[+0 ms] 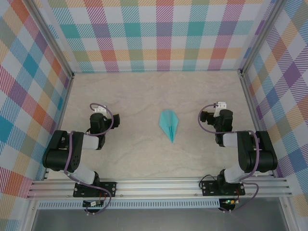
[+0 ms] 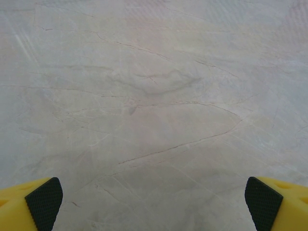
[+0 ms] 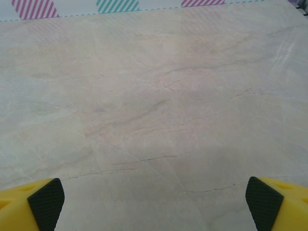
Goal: Fold a paper plane with a square sheet of paper (pick it up from the middle)
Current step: Reset both arms
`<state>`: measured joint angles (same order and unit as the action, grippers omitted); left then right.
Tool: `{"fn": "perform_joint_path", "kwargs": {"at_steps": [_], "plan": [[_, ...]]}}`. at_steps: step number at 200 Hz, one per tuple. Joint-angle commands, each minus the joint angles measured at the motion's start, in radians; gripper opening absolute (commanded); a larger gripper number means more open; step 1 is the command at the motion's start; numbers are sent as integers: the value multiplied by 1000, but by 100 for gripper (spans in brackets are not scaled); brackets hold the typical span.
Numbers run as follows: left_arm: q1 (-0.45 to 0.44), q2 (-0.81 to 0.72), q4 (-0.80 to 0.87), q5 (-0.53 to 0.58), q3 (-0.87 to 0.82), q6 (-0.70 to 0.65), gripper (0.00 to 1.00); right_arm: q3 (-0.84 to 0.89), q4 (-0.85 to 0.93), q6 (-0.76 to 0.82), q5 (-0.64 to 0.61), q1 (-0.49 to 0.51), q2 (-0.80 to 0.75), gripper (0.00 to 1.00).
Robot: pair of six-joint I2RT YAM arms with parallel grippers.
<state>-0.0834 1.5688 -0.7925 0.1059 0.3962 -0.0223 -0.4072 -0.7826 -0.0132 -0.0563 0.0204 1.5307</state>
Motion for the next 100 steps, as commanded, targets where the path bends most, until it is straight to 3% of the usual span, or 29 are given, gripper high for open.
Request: {"fn": "perform_joint_path", "kwargs": {"at_steps": [1, 17, 26, 40, 100], "plan": [[15, -2, -31, 12, 16, 6, 100, -4, -27, 31, 160, -20, -6, 100], [15, -2, -32, 12, 17, 7, 100, -10, -15, 20, 188, -36, -6, 100], [15, -3, -32, 13, 17, 6, 100, -8, -23, 3, 51, -9, -4, 99], [16, -3, -31, 14, 17, 6, 100, 2, -38, -14, -24, 4, -5, 100], [16, -3, -31, 12, 17, 6, 100, 2, -40, -13, -20, 4, -5, 100]]}}
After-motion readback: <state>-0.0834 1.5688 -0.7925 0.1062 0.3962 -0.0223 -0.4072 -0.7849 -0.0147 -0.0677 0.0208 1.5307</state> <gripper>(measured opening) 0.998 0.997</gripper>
